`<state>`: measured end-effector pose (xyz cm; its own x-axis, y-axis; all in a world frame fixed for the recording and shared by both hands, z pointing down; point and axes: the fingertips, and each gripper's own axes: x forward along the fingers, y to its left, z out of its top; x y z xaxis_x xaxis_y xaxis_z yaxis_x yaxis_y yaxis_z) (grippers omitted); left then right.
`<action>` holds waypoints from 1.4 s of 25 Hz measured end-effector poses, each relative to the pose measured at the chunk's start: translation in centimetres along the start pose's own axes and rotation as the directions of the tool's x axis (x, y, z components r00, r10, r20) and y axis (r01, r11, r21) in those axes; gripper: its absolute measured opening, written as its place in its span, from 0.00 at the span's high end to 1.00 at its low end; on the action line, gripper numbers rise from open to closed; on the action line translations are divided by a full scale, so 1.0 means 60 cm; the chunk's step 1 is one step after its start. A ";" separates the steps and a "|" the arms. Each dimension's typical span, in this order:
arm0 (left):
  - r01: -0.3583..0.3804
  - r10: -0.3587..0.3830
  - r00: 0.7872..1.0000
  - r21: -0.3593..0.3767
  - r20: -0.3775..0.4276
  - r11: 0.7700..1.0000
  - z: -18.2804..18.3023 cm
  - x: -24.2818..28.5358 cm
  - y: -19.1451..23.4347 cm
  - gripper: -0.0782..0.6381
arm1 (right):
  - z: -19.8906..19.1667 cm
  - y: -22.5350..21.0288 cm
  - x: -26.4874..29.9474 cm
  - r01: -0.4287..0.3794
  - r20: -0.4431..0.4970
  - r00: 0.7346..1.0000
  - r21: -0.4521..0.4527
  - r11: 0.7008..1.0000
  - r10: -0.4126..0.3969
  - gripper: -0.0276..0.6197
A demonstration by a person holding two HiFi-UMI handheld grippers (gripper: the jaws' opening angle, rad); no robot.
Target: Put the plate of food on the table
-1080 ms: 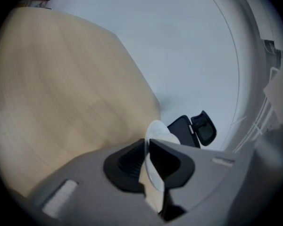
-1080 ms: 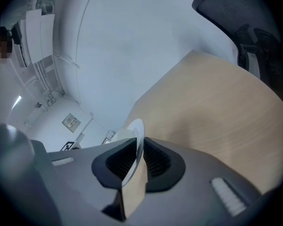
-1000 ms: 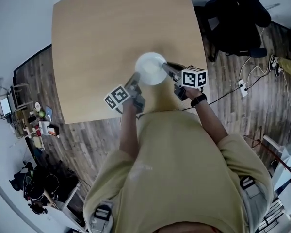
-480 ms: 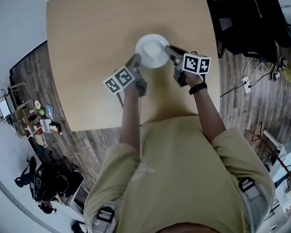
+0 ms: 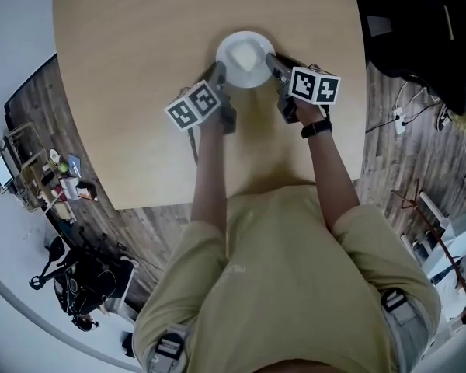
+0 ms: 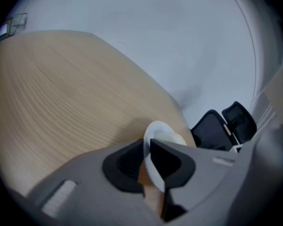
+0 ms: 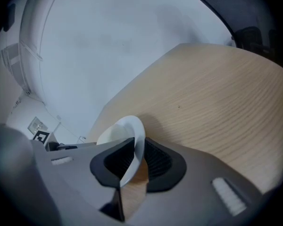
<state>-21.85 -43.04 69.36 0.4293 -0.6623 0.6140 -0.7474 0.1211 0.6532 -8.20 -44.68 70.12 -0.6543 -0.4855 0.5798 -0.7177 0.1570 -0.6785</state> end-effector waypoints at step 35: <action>-0.287 -0.030 0.875 0.566 0.484 0.773 -0.048 -0.291 -0.248 0.82 | 0.049 0.174 -0.377 0.386 0.561 0.828 -0.547 0.743 -0.017 0.82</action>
<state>-16.76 -31.14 50.18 0.1526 -0.9406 0.3033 -0.9878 -0.1351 0.0778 -0.20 -34.58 48.59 -0.3955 -0.8870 0.2384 -0.9161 0.3994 -0.0336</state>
